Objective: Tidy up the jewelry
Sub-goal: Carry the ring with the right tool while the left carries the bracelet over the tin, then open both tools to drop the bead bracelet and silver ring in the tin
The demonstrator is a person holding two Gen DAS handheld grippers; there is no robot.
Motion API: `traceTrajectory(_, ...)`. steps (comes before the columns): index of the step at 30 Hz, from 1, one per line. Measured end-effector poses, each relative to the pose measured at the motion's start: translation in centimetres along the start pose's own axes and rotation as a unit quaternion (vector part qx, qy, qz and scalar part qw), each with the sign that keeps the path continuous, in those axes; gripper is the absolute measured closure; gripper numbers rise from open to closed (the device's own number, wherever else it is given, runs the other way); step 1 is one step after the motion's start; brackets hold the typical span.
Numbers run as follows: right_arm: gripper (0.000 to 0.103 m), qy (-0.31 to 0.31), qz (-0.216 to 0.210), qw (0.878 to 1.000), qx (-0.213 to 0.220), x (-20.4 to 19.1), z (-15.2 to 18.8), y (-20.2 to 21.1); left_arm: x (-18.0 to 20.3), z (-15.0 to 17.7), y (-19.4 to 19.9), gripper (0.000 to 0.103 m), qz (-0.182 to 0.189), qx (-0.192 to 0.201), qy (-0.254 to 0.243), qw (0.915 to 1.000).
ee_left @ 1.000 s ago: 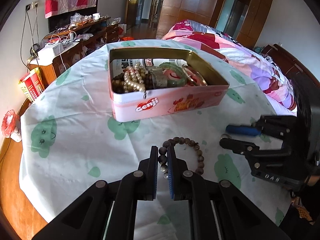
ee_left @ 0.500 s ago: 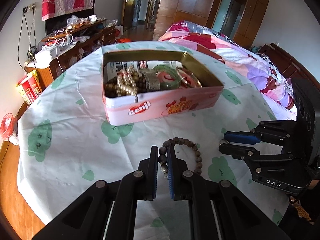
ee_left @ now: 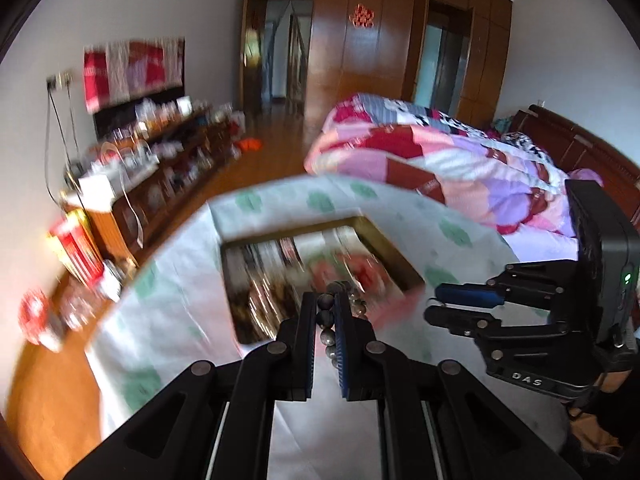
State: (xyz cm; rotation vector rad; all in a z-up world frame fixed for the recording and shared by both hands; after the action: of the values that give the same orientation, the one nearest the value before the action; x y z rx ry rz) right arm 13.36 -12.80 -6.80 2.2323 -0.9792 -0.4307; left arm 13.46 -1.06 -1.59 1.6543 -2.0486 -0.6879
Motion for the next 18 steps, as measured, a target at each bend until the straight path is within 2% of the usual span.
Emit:
traceTrajectory(5, 0.080, -0.010, 0.009, 0.999, 0.029, 1.9, -3.5, -0.1, -1.1, -2.5, -1.2, 0.095, -0.029, 0.019, -0.010, 0.9994)
traceTrajectory(9, 0.080, -0.016, 0.013, 0.999, 0.042, 3.0, -5.7, -1.3, -2.1, -3.2, -3.5, 0.095, -0.046, 0.011, -0.007, 0.9989)
traceTrajectory(18, 0.080, -0.029, 0.007, 0.999, 0.041, 3.8, -6.3, -4.7, -2.4, -2.4, -7.3, 0.095, -0.051, -0.016, -0.003, 0.9986)
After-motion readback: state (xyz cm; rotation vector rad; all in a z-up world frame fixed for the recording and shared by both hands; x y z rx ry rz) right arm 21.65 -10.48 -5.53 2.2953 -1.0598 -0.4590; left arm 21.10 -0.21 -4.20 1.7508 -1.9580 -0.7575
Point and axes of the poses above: each gripper's, at about its wrist camera, not at the fingertips, and y roughly against the way its jaws point, x to its right, z to its underside, the point moved 5 cm from there along -y, roughly the way its jaws point, and after that the axes turned 4 degrees about -z, right-handed, at the moved point
